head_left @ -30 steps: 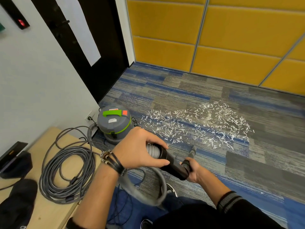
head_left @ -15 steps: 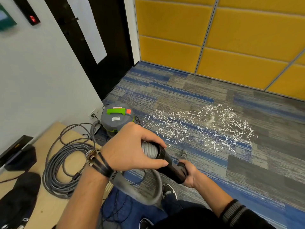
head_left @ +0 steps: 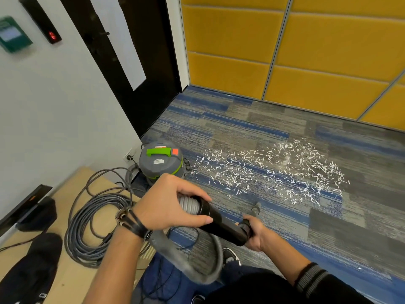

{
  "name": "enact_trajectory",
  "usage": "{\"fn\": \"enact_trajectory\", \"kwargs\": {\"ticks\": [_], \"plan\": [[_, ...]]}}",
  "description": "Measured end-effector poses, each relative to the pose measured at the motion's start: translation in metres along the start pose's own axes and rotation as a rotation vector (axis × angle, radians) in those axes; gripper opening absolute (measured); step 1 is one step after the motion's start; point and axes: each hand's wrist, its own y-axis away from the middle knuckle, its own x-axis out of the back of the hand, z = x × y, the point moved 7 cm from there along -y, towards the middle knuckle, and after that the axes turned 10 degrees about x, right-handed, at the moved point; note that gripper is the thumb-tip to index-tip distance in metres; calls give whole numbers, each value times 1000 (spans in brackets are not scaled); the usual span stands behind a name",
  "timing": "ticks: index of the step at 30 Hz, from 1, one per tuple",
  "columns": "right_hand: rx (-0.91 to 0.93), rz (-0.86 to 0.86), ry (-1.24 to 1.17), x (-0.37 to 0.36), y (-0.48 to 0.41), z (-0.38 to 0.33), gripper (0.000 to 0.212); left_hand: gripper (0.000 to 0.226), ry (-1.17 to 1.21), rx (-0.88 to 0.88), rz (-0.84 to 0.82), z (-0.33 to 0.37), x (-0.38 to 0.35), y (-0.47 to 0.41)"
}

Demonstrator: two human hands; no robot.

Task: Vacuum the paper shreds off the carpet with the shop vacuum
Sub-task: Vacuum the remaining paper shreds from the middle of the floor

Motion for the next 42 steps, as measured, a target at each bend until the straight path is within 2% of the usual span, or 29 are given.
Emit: {"fn": "enact_trajectory", "kwargs": {"ticks": [6, 11, 16, 21, 25, 28, 32, 35, 38, 40, 42], "plan": [[-49, -67, 56, -51, -10, 14, 31, 36, -94, -42, 67, 12, 15, 15], [6, -193, 245, -75, -32, 25, 40, 37, -150, -63, 85, 24, 22, 17], [-31, -96, 158, -51, -10, 19, 39, 38, -101, -68, 54, 25, 15, 14], [-61, -103, 75, -37, -9, 7, 35, 35, -74, -89, 88, 26, 11, 15], [-18, -109, 24, -31, -9, -10, 38, 36, -61, -104, 133, 30, 20, 15], [-7, -77, -8, -25, -9, -23, 27, 35, -75, -85, 113, 25, 10, 4], [-43, -23, 15, -23, -17, -17, 33, 32, -95, -42, 108, 15, -6, -10], [-58, -49, 5, -43, -19, -11, 35, 30, -129, -41, 140, 12, 0, -9], [-33, -60, 90, -66, -20, -13, 29, 30, -132, -46, 171, 13, 11, -4], [-10, -65, 199, -70, -24, -11, 36, 31, -131, -54, 176, 16, 14, -4], [-42, -87, 186, -71, -23, -10, 36, 32, -99, -41, 167, 15, 15, -7]]}}
